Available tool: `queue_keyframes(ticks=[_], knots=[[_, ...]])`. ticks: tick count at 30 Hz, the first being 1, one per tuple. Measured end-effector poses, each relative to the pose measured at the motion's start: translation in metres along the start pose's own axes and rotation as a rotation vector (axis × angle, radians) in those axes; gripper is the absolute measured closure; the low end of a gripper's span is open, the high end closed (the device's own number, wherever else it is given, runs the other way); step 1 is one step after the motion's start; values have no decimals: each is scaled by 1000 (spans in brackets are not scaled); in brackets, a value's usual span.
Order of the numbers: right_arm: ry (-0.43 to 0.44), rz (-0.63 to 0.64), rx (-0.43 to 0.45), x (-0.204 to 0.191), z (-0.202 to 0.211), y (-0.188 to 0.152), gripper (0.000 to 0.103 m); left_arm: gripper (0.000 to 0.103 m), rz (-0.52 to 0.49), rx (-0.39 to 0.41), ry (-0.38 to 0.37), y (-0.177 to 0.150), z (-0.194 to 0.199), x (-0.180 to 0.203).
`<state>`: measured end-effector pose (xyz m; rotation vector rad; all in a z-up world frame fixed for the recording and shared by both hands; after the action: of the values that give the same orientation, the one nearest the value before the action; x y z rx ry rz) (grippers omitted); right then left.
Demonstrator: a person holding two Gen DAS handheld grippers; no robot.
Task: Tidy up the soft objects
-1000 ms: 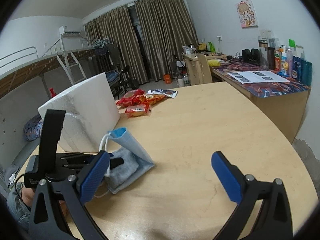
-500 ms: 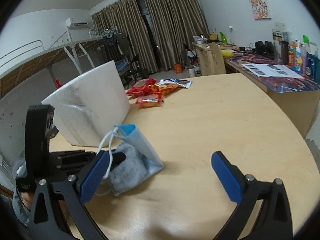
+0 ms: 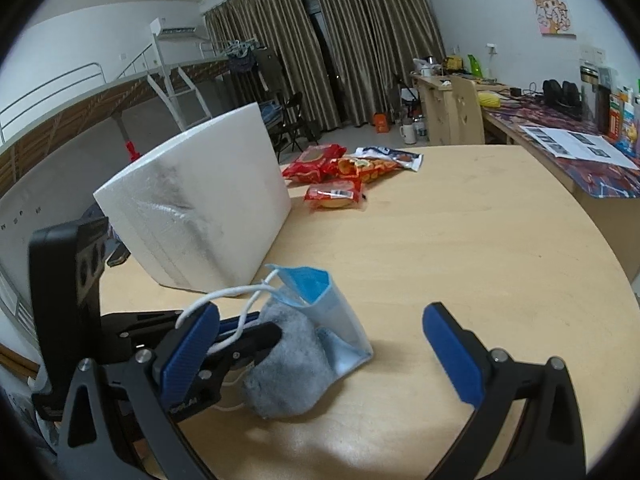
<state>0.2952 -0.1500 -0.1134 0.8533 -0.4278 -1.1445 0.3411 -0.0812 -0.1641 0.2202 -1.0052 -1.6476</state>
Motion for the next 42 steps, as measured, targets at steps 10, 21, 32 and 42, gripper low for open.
queue_keyframes(ticks=[10, 21, 32, 42], knots=[[-37, 42, -51, -2, -15, -4, 27, 91, 8, 9, 0, -1, 3, -2], [-40, -21, -58, 13, -14, -10, 93, 91, 10, 13, -3, 0, 4, 0], [-87, -45, -38, 30, -5, -8, 93, 91, 6, 27, 1, 1, 8, 0], [-131, -52, -21, 45, 9, -12, 93, 91, -12, 39, 6, 2, 9, 1]])
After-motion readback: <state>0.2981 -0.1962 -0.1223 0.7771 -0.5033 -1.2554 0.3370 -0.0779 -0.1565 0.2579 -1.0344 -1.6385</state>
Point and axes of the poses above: each gripper's, at about its wrist camera, not at the fingertips, and z roughly against the way its jaws point, x to its right, y to its top, the point moved 8 cm from there along -z, roughly the way its jaws point, and after that the axes turned 12 degrees about -y, right-handed, at the moved point
